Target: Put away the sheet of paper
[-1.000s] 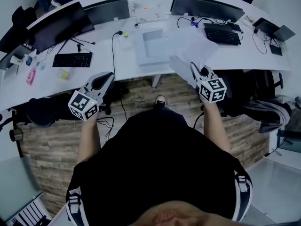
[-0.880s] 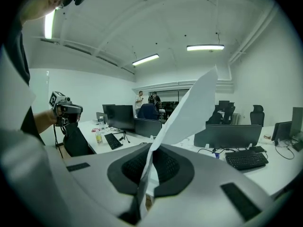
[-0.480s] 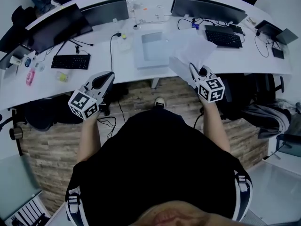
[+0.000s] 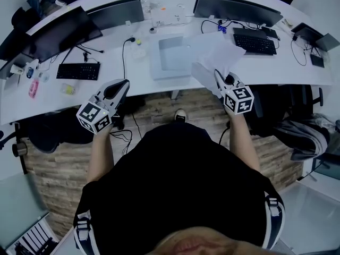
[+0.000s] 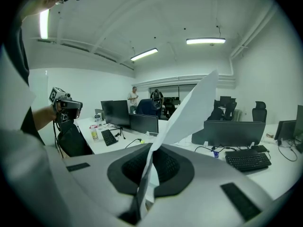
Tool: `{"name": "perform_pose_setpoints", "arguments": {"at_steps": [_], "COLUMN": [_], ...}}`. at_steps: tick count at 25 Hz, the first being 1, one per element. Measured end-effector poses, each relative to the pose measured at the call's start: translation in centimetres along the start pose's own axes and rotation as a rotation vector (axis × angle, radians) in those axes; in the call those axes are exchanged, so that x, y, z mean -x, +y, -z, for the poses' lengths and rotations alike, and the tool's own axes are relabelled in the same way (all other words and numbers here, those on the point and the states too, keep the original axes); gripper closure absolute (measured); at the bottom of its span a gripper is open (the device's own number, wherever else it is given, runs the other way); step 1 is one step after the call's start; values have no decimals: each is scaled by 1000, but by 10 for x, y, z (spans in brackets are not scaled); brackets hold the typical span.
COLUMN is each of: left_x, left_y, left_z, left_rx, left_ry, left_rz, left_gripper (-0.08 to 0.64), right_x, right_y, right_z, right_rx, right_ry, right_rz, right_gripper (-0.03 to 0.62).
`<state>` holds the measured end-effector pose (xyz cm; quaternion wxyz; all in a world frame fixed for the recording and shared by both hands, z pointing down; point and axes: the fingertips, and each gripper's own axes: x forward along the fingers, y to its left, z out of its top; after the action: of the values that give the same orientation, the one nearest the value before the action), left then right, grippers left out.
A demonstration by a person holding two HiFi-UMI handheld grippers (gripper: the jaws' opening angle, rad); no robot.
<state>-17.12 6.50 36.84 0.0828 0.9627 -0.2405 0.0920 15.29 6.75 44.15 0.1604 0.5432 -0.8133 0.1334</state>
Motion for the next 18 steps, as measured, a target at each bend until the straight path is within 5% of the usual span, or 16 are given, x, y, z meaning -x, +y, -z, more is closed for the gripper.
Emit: {"name": "perform_pose_setpoints", "arguments": {"at_steps": [18], "left_x": [-53], "left_y": [42], "left_z": [-3], "left_rx": [39], "left_ry": [7], "left_rz": [-36], "left_gripper": [538], "right_x": [-57], "right_y": [-49], "right_z": [-4], "right_rx": [22], "right_ry": [58], "right_rz": [-26], "right_gripper": [577]}}
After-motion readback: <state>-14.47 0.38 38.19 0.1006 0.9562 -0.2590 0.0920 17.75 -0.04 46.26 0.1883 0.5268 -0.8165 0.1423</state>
